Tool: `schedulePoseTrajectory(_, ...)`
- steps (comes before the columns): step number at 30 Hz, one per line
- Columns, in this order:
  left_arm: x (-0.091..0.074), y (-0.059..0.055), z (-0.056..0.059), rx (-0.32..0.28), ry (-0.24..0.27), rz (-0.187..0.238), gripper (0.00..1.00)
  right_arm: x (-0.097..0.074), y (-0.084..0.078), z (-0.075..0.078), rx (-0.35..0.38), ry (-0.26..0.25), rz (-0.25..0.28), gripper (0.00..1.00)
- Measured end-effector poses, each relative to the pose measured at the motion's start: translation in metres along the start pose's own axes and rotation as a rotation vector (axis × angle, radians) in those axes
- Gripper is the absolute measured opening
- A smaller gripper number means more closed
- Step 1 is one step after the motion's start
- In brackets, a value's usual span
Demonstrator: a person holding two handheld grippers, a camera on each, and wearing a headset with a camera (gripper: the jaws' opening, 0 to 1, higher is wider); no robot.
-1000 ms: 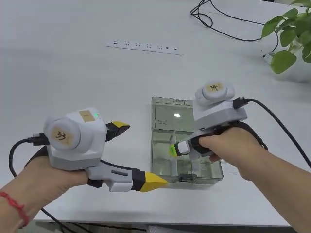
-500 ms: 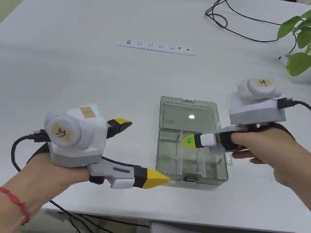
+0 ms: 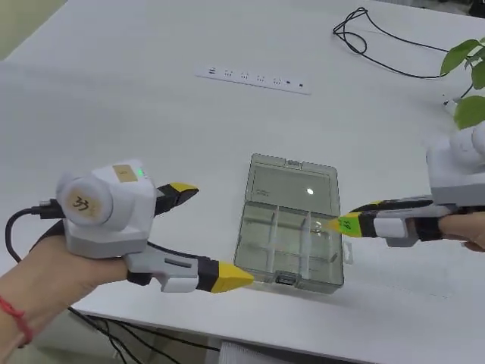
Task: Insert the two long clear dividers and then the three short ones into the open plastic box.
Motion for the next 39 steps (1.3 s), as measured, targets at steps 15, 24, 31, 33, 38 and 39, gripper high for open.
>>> schedulePoseTrajectory(15, -0.001, 0.002, 0.005, 0.014, -0.003, -0.001, 1.00, -0.005, -0.038, 0.027, -0.468, 0.020, -0.194, 0.53)
schedulePoseTrajectory(24, -0.002, -0.002, 0.004, 0.010, 0.006, -0.005, 1.00, 0.011, -0.059, 0.045, -0.686, 0.037, -0.356, 0.51)
schedulePoseTrajectory(31, -0.002, -0.005, 0.003, 0.003, 0.009, -0.009, 1.00, 0.026, -0.067, 0.061, -0.779, 0.040, -0.432, 0.49)
schedulePoseTrajectory(33, -0.002, -0.006, 0.002, 0.002, 0.008, -0.011, 1.00, 0.029, -0.069, 0.061, -0.794, 0.046, -0.451, 0.48)
schedulePoseTrajectory(38, -0.003, -0.006, 0.001, -0.001, 0.014, -0.010, 1.00, 0.034, -0.071, 0.065, -0.839, 0.038, -0.489, 0.46)
schedulePoseTrajectory(39, -0.003, -0.007, 0.001, -0.002, 0.014, -0.010, 1.00, 0.034, -0.072, 0.065, -0.837, 0.039, -0.493, 0.45)
Point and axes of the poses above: the centre of the closed fingertips' face, and the gripper's own axes: x roughly forward along the fingers, z roughly to its right, y roughly out of its top, the point moved 7 cm from there along -x, roughly backward along the fingers, and after that the axes turned 2 degrees about x, right-handed, at the moved point
